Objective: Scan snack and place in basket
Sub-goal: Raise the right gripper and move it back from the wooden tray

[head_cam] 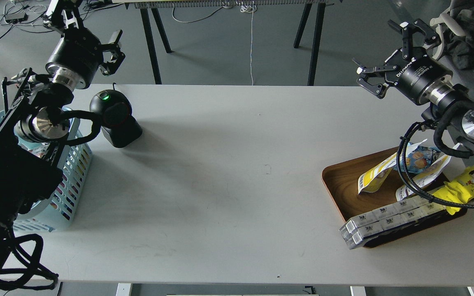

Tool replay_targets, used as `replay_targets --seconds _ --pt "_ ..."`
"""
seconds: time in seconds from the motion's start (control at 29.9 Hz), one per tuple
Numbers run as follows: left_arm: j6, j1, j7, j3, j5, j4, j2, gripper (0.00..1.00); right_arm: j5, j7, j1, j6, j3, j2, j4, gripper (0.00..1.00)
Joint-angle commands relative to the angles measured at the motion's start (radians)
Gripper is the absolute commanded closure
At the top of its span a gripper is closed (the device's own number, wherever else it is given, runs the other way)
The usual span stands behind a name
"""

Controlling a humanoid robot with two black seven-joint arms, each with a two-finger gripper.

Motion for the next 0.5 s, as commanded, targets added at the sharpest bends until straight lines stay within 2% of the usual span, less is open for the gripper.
replay_targets --seconds 0.0,0.2,0.33,0.4,0.47 --pt "-0.001 -0.008 0.000 0.000 0.000 0.000 0.003 0.00 0.001 0.000 0.038 -0.002 -0.041 -0.013 0.010 0.01" --pt "-0.005 -0.008 -0.002 0.000 0.000 0.000 0.010 0.00 0.010 0.000 0.265 -0.004 -0.281 -0.079 0.068 0.01" --pt "-0.007 -0.014 -0.003 0.000 0.000 0.000 0.013 0.00 -0.007 0.000 0.472 -0.031 -0.534 -0.071 0.105 0.01" --pt "-0.007 -0.014 -0.005 0.000 0.000 0.000 0.013 0.00 -0.028 -0.008 0.576 -0.051 -0.654 -0.068 0.153 0.01" --pt "-0.007 -0.014 -0.009 0.000 0.000 0.000 0.013 0.00 -0.107 -0.015 0.708 -0.117 -0.760 -0.077 0.264 0.01"
